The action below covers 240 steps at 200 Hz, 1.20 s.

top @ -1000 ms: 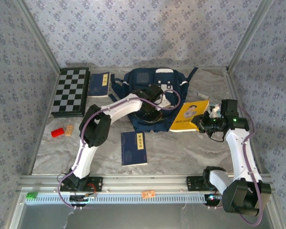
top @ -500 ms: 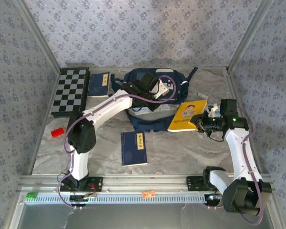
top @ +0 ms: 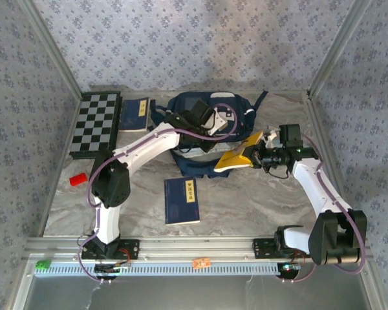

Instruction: Pack the student bag

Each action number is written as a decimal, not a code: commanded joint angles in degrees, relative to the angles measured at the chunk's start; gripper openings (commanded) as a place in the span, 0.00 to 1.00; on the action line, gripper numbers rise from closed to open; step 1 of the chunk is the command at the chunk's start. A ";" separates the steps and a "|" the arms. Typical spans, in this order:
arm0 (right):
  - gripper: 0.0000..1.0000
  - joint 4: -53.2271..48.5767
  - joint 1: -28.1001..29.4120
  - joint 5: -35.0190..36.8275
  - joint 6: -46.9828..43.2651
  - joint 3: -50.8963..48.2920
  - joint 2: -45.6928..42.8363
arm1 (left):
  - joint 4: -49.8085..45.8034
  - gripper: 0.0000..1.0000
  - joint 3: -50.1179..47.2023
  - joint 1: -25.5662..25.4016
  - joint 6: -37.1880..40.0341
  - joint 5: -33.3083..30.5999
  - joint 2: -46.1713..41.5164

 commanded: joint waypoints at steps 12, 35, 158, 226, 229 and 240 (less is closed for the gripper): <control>0.00 5.68 0.05 -2.46 -1.77 3.09 -1.12 | 0.90 0.02 -2.76 -0.15 2.01 6.25 -1.51; 0.00 6.88 0.37 -2.83 -1.62 1.52 -0.25 | 1.76 0.28 -4.10 -0.12 3.54 8.78 -0.47; 0.00 -1.88 0.47 -1.27 -7.59 1.50 -2.30 | 4.12 0.00 -0.63 0.47 1.59 0.21 0.10; 0.00 -5.62 4.11 -1.10 -6.02 -2.68 -10.61 | 10.40 0.00 -0.90 -1.00 -3.31 -10.14 -7.59; 0.00 -5.25 4.59 -1.00 -5.66 -2.88 -10.71 | 10.12 0.00 -0.42 -1.00 -3.73 -11.26 -7.51; 0.00 -2.35 6.65 -0.46 -3.62 -3.81 -10.89 | 8.86 0.00 1.56 -1.02 -5.27 -14.63 -7.27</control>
